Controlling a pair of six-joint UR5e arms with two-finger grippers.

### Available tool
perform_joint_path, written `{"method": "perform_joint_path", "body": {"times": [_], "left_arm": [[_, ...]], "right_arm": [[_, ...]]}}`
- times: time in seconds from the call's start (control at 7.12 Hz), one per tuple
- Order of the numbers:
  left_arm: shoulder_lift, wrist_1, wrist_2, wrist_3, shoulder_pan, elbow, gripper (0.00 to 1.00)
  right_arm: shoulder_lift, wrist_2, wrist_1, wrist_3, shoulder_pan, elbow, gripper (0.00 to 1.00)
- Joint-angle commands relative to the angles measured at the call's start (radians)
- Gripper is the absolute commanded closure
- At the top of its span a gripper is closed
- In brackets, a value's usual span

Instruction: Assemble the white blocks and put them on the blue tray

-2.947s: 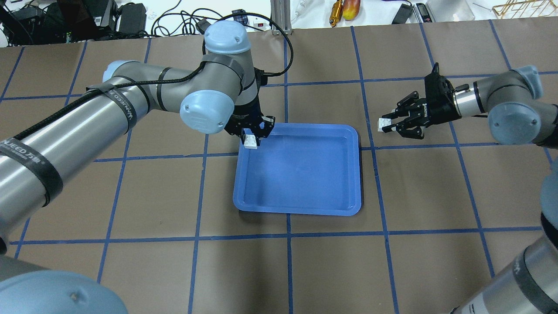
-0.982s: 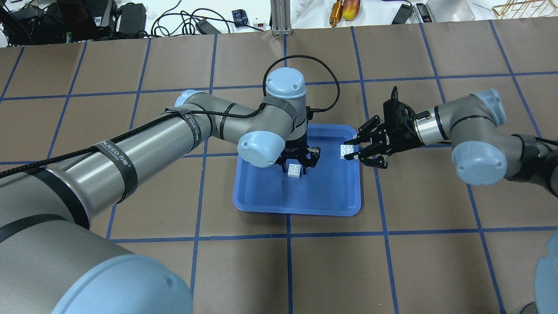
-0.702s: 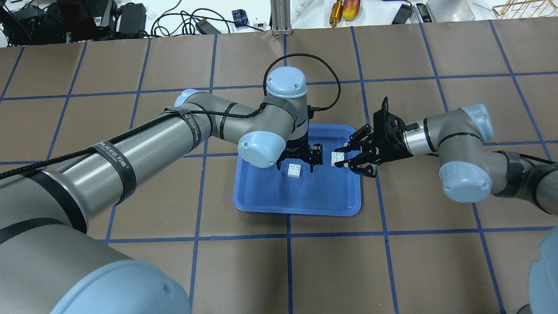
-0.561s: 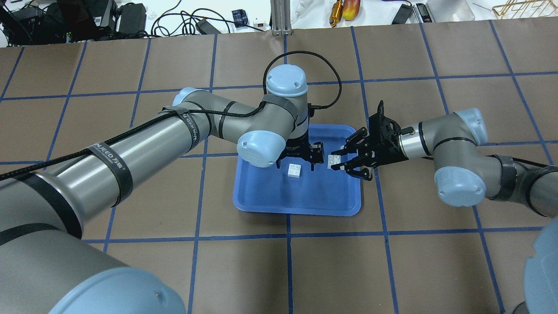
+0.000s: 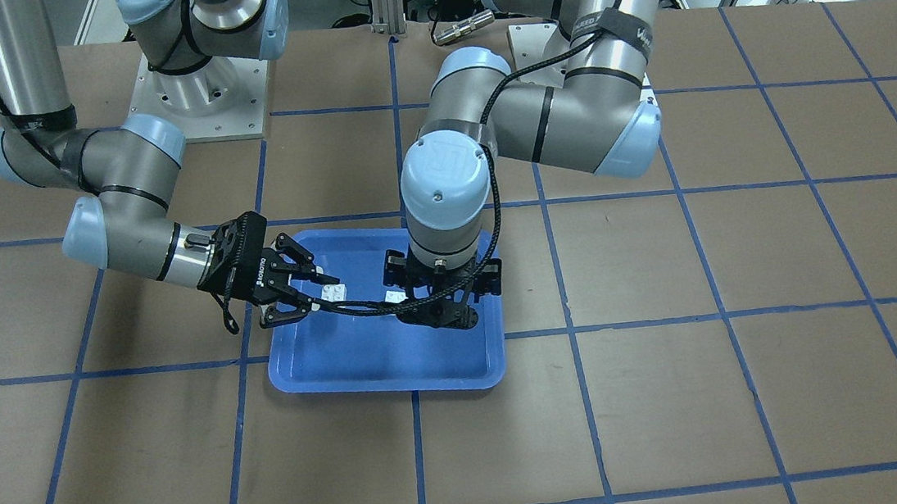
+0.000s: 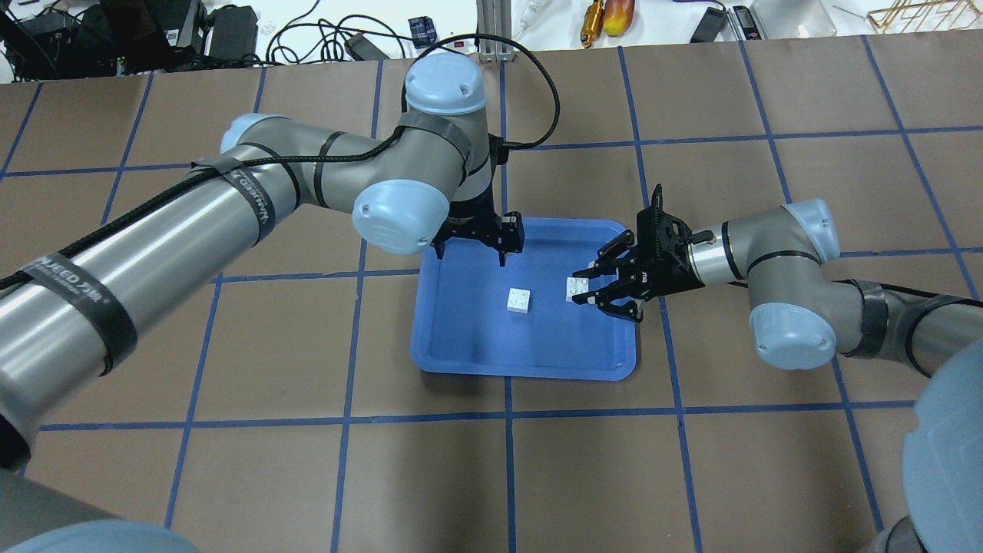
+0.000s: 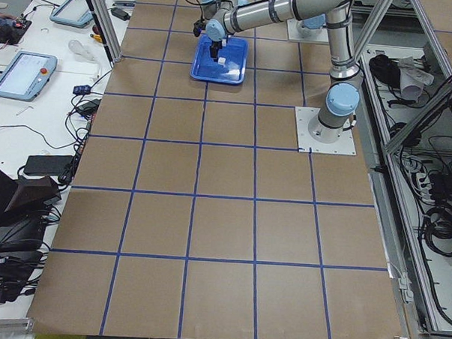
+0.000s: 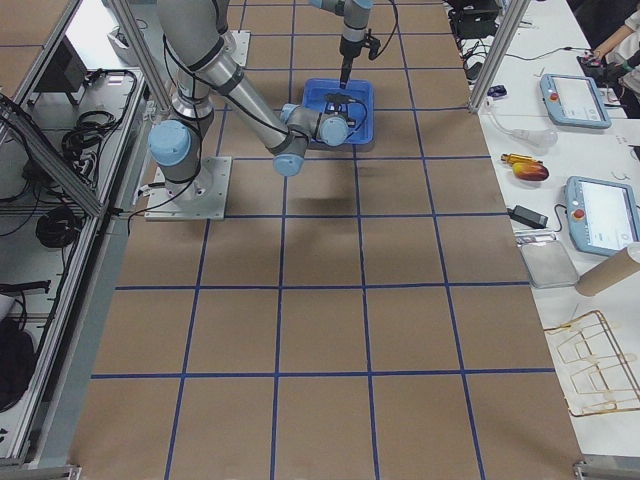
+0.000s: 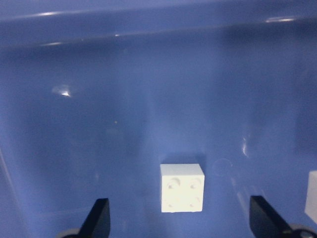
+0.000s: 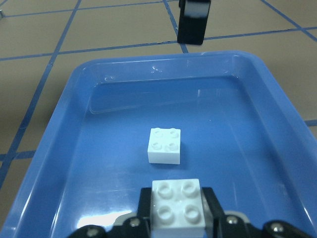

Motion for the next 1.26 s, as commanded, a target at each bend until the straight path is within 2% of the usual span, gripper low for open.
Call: {"method": "perform_joint_path", "body": {"times": [0.0,0.14,0.7,1.12], "left_arm": [[0.095,-0.101,0.025,0.049,0.091,0.03,0.0],[0.136,-0.149,0.046,0.068,0.141,0.049,0.0],[0.271,-0.29,0.065,0.145,0.318,0.063,0.0],[0.331,-0.319,0.059,0.158,0.344,0.052,0.0]], "right_arm": [[0.053,0.022,-0.101,0.061,0.044,0.0,0.96],[0.069,0.02,-0.143,0.108,0.055,0.0,0.96],[0.07,0.009,-0.152,0.159,0.077,0.0,0.96],[0.078,0.008,-0.163,0.159,0.087,0.0,0.96]]}}
